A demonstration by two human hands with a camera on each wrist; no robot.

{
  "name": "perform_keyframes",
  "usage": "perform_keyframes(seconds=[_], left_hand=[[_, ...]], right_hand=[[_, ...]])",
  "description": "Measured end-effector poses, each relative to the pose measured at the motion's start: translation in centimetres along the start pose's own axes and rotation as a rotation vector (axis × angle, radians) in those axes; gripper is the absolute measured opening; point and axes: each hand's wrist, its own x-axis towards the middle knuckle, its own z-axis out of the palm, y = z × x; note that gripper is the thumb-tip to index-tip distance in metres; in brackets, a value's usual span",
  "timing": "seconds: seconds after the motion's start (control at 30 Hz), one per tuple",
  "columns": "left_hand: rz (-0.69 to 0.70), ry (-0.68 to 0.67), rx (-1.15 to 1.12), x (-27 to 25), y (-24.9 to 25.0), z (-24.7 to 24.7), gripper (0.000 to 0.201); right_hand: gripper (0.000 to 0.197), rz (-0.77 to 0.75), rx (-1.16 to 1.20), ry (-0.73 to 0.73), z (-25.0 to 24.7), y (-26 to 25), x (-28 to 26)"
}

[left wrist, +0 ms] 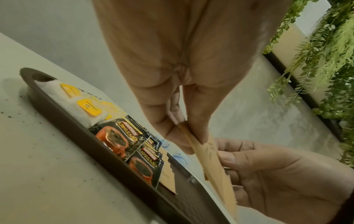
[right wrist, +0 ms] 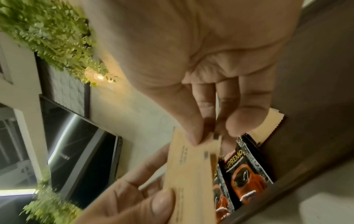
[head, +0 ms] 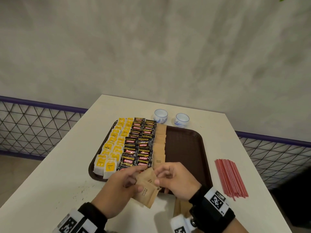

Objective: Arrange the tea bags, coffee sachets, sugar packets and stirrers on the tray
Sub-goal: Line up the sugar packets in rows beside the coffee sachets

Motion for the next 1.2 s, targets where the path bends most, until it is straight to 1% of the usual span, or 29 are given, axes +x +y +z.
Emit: perform_keyframes(seconds=[0.17, 0.27, 0.43, 0.53, 0.63, 0.7, 0.93, 1.1, 1.2], left_hand=[[-0.033, 0.050, 0.050, -0.9, -0.4, -0.9, 0.045], [-0.051, 0.062, 0.090, -1.3, -0.9, -1.3, 0.041], [-0.075, 0.073, 0.126, -1.8, -1.2, -1.6, 0.033], [-0.063, 0.083, 0.136, -1.9, -1.2, -1.6, 0.026], [-0.071, 0.085, 0.146, -1.8, -1.3, -1.5, 0.022], [-0.082, 0.082, 0.154, -1.7, -1.4, -1.4, 0.022], [-0.119, 0.090, 0.173, -1.6, -1.6, -1.2, 0.023], [-0.141, 0.071, 0.181, -1.4, -1.8, -1.1, 0.023], [-0.147, 0.066, 0.188, -1.2, -1.9, -1.0, 0.023]], right_hand=[[0.010, 0.042, 0.086, 0.125, -1.3, 0.8, -0.3], [0.010, 0.092, 0.156, 0.185, -1.9, 1.3, 0.0], [0.019, 0.165, 0.195, 0.245, -2.3, 1.9, 0.7], [0.032, 0.195, 0.234, 0.298, -2.3, 2.3, 1.3], [0.044, 0.229, 0.109, 0.354, -2.3, 3.2, 2.5], [0.047, 0.263, 0.035, 0.366, -2.1, 3.5, 3.3], [0.043, 0.361, -0.029, 0.355, -0.8, 4.1, 5.5], [0.038, 0.338, -0.198, 0.408, -0.4, 4.1, 6.3], [0.037, 0.342, -0.218, 0.411, -0.6, 4.2, 6.4]])
